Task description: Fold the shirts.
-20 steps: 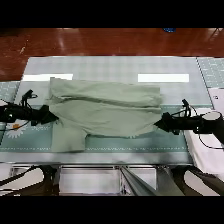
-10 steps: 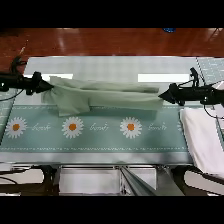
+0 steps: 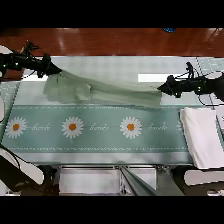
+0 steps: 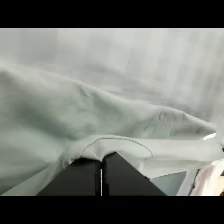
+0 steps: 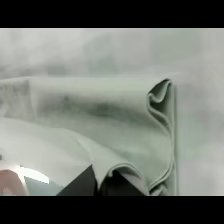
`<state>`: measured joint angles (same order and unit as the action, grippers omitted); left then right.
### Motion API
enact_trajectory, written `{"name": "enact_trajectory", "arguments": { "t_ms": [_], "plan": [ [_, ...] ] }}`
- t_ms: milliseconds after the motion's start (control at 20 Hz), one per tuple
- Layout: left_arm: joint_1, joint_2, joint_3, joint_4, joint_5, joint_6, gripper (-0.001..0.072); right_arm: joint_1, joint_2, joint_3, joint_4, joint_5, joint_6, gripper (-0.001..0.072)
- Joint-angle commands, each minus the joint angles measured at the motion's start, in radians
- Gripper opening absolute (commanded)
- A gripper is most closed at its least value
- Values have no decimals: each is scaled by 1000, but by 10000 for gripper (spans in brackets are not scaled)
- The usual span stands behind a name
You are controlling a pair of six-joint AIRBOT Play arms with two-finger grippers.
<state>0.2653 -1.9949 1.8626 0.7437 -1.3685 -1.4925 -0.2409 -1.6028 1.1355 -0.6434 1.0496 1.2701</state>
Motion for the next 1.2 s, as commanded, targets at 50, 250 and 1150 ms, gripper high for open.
{"name": "enact_trajectory", "arguments": {
  "t_ms": [50,250,1150],
  "plan": [
    [-35,-119,66,-18,-25,-20,272,1,-61,16,32,-119,-9,420],
    [16,-116,116,79,-98,-67,505,-68,-51,78,26,-36,-30,418],
    [-151,634,-447,385,206,105,505,111,-74,-60,-133,-80,166,404]
  ]
}}
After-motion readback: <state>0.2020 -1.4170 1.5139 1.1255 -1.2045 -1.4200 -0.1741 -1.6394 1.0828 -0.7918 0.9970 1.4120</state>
